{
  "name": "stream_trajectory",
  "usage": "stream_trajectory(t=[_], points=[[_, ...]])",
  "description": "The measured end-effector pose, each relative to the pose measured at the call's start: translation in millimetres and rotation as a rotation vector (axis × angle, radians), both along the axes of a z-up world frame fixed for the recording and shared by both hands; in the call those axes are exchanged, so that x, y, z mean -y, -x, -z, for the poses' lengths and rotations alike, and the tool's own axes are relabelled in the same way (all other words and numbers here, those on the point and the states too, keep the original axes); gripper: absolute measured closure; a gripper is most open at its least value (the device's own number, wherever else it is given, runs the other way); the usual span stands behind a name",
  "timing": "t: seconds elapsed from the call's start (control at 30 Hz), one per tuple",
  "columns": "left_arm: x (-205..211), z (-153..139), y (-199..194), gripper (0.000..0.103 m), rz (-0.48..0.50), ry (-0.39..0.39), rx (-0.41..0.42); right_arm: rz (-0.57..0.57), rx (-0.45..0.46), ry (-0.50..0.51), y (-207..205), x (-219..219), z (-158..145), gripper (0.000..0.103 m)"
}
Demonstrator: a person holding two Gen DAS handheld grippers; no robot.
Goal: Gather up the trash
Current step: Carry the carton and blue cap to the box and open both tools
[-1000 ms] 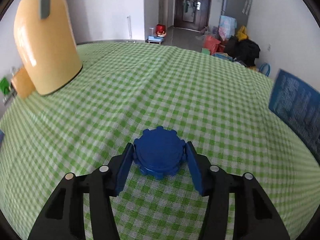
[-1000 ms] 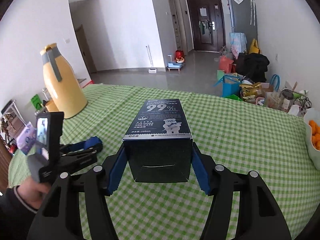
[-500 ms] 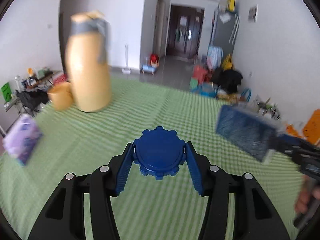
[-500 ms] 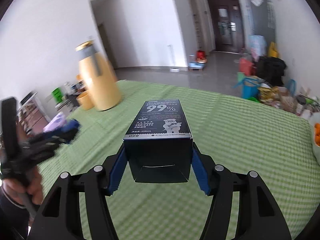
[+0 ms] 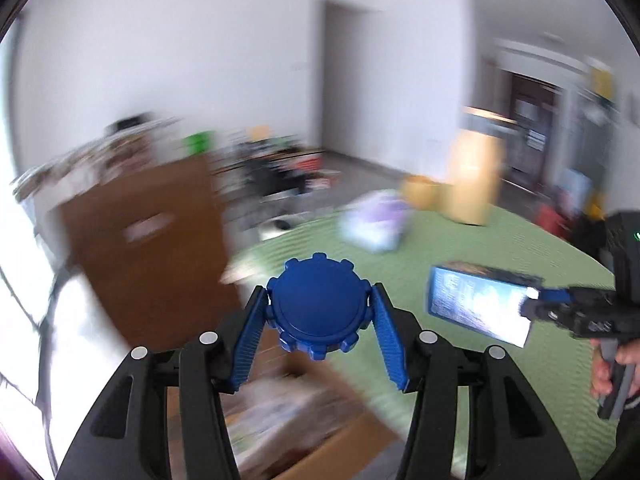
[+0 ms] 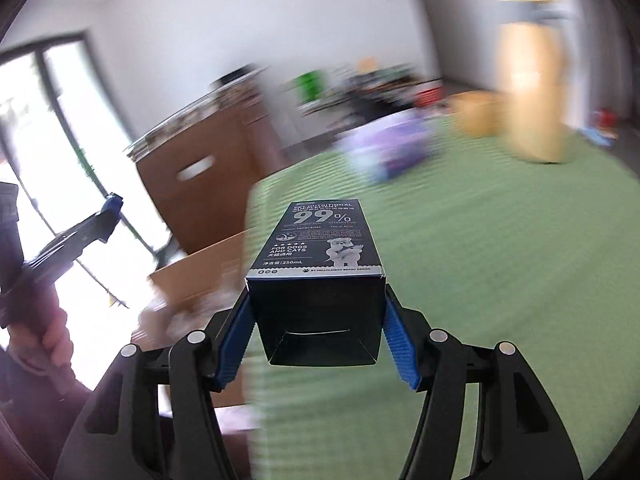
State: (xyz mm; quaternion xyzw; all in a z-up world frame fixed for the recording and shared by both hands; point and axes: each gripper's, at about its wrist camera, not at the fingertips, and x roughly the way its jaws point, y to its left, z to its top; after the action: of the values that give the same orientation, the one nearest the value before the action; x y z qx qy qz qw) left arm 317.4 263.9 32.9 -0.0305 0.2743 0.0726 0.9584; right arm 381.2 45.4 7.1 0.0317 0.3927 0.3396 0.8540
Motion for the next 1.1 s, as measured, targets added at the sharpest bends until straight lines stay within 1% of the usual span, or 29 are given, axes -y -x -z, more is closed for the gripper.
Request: stream_trajectory(t=[0.03, 0.1, 0.17, 0.2, 0.27, 0.33, 0.37, 0.4, 0.43, 0.47, 0.5, 0.53, 0.6, 0.63, 0.67, 0.73, 0.77, 0.83, 0.87, 0.9, 0.97, 1.0, 1.1], points=[[-32.3, 6.5, 16.0, 0.053, -0.086, 0.008, -0.018, -0.057, -0.012, 0.004, 2.4, -24.1, 4.5, 0.044], [-78.1, 16.5, 46.1, 0.053, -0.194, 0.040, -0.046, -0.191, -0.046, 0.011, 8.9, -76.7, 11.8, 0.044], [-103.1, 23.0, 64.7, 0.053, -0.253, 0.059, -0.052, -0.295, -0.088, 0.037, 11.0, -119.9, 19.0, 0.043], [-109.5, 24.4, 68.5, 0.053, -0.266, 0.068, -0.056, -0.371, -0.120, 0.066, 12.9, -148.3, 25.2, 0.043], [-121.2, 32.4, 82.5, 0.053, -0.287, 0.098, -0.058, -0.455, -0.155, 0.083, 9.3, -185.7, 32.9, 0.043], [-129.7, 40.3, 78.0, 0.053, -0.284, 0.118, -0.070, -0.550, -0.209, 0.134, 0.0, -220.4, 45.4, 0.043], [-130.2, 43.4, 79.4, 0.053, -0.278, 0.127, -0.076, -0.620, -0.250, 0.175, -4.6, -242.3, 55.7, 0.042], [-129.7, 49.5, 75.8, 0.053, -0.269, 0.138, -0.083, -0.659, -0.273, 0.204, -7.4, -248.8, 63.9, 0.041], [-127.8, 55.6, 70.9, 0.053, -0.262, 0.152, -0.094, -0.672, -0.288, 0.259, -12.6, -259.7, 73.4, 0.041], [-129.0, 61.2, 75.4, 0.053, -0.253, 0.169, -0.102, -0.642, -0.262, 0.365, -18.9, -274.3, 84.5, 0.040], [-126.4, 69.1, 71.2, 0.053, -0.238, 0.186, -0.119, -0.596, -0.230, 0.431, -24.7, -282.3, 89.3, 0.031], [-120.9, 79.3, 66.1, 0.053, -0.229, 0.191, -0.130, -0.539, -0.195, 0.489, -30.1, -287.3, 93.4, 0.027], [-113.7, 95.2, 58.3, 0.053, -0.214, 0.215, -0.162, -0.431, -0.125, 0.533, -41.6, -292.6, 94.2, 0.026], [-109.3, 102.7, 54.6, 0.053, -0.203, 0.228, -0.176, -0.400, -0.095, 0.525, -44.0, -291.9, 91.3, 0.026], [-105.4, 108.6, 52.7, 0.053, -0.188, 0.235, -0.186, -0.382, -0.082, 0.493, -44.8, -289.2, 86.9, 0.026], [-98.9, 118.3, 46.8, 0.053, -0.165, 0.230, -0.202, -0.365, -0.084, 0.451, -47.9, -289.4, 81.8, 0.026], [-97.7, 120.8, 44.7, 0.053, -0.153, 0.235, -0.211, -0.349, -0.075, 0.444, -50.2, -285.9, 78.4, 0.026], [-95.8, 129.7, 39.1, 0.053, -0.120, 0.275, -0.236, -0.292, -0.036, 0.445, -55.1, -279.1, 69.1, 0.026], [-91.6, 135.5, 35.8, 0.053, -0.098, 0.300, -0.253, -0.278, -0.035, 0.430, -57.0, -275.1, 65.9, 0.026], [-84.7, 143.4, 30.6, 0.053, -0.063, 0.311, -0.273, -0.263, -0.047, 0.390, -60.3, -269.6, 62.0, 0.026], [-74.5, 153.7, 26.3, 0.053, -0.034, 0.311, -0.292, -0.243, -0.065, 0.330, -61.5, -256.0, 53.4, 0.025], [-70.4, 159.5, 22.4, 0.053, -0.013, 0.326, -0.304, -0.224, -0.070, 0.303, -61.9, -247.6, 49.4, 0.022], [-60.1, 183.0, 8.3, 0.053, 0.010, 0.389, -0.366, -0.195, -0.069, 0.266, -62.9, -228.6, 44.0, 0.021]])
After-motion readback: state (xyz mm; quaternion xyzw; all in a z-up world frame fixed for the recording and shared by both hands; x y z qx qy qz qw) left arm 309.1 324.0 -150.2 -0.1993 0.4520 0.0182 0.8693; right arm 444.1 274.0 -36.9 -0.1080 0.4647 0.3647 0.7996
